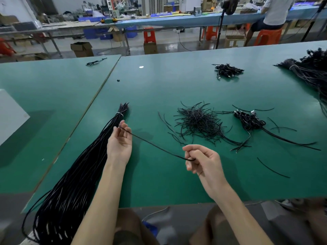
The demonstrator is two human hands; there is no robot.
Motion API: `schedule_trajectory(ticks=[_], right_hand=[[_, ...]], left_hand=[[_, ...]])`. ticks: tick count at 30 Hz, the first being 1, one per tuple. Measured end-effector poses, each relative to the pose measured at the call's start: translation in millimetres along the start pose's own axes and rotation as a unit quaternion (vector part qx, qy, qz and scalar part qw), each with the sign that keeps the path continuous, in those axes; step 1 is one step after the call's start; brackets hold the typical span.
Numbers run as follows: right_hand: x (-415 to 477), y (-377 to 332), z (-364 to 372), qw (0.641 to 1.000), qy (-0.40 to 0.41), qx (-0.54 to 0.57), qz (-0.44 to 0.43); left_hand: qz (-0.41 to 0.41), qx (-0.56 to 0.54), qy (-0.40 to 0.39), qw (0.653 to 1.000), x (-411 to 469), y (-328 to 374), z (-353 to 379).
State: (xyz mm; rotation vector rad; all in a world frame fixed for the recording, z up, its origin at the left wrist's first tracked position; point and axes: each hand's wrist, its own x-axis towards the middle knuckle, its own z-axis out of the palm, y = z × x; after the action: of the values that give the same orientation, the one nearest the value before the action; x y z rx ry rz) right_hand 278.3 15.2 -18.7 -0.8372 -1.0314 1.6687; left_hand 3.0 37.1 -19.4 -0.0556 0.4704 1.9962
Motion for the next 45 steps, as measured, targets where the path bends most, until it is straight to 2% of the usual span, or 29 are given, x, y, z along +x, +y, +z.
schedule_trajectory(ticks=[7,12,16,20,25,26,29,31,35,39,42,45], right_hand=[[-18.2,-19.1,-52.8,0.995,0.080,-0.043,-0.045],[-11.5,-20.8,-53.8,0.989,0.083,-0.094,-0.073],[-6.4,-11.0,-42.1,0.983,0.082,-0.150,-0.069],[-2.7,-7.3,-40.1,0.962,0.076,-0.250,-0.074],[-4.6,-6.2,-38.8,0.912,0.050,-0.395,-0.094],[-4.6,-5.7,-37.7,0.890,0.046,-0.442,-0.104],[-3.8,-3.9,-27.4,0.777,0.028,-0.610,-0.154],[-4.9,0.6,-10.7,0.756,-0.017,-0.635,-0.161],[-1.4,20.9,32.8,0.752,-0.104,-0.625,-0.181],[11.4,33.9,69.3,0.774,-0.153,-0.591,-0.167],[18.0,36.7,78.9,0.807,-0.152,-0.543,-0.173],[21.1,35.8,77.4,0.808,-0.133,-0.542,-0.188]], left_hand=[[-0.004,0.006,-0.007,1.000,6.1,-2.0,0.6],[-0.051,0.028,-0.044,0.997,4.0,-8.5,1.6],[-0.058,0.059,-0.063,0.995,-0.4,-8.8,-0.4],[-0.061,0.049,-0.064,0.995,-0.8,-5.5,-1.1],[-0.067,0.056,-0.101,0.991,-1.9,-6.8,-0.5],[-0.070,0.058,-0.110,0.990,-2.1,-7.3,-0.7],[-0.074,0.085,-0.131,0.985,-3.8,-9.7,-0.4],[-0.078,0.104,-0.145,0.981,-5.6,-12.1,1.1],[-0.105,0.119,-0.172,0.972,-12.0,-14.7,5.5],[-0.123,0.103,-0.189,0.969,-18.3,-14.2,5.8],[-0.145,0.051,-0.205,0.967,-20.1,-11.5,6.4],[-0.150,0.043,-0.205,0.966,-21.5,-10.8,7.4]])
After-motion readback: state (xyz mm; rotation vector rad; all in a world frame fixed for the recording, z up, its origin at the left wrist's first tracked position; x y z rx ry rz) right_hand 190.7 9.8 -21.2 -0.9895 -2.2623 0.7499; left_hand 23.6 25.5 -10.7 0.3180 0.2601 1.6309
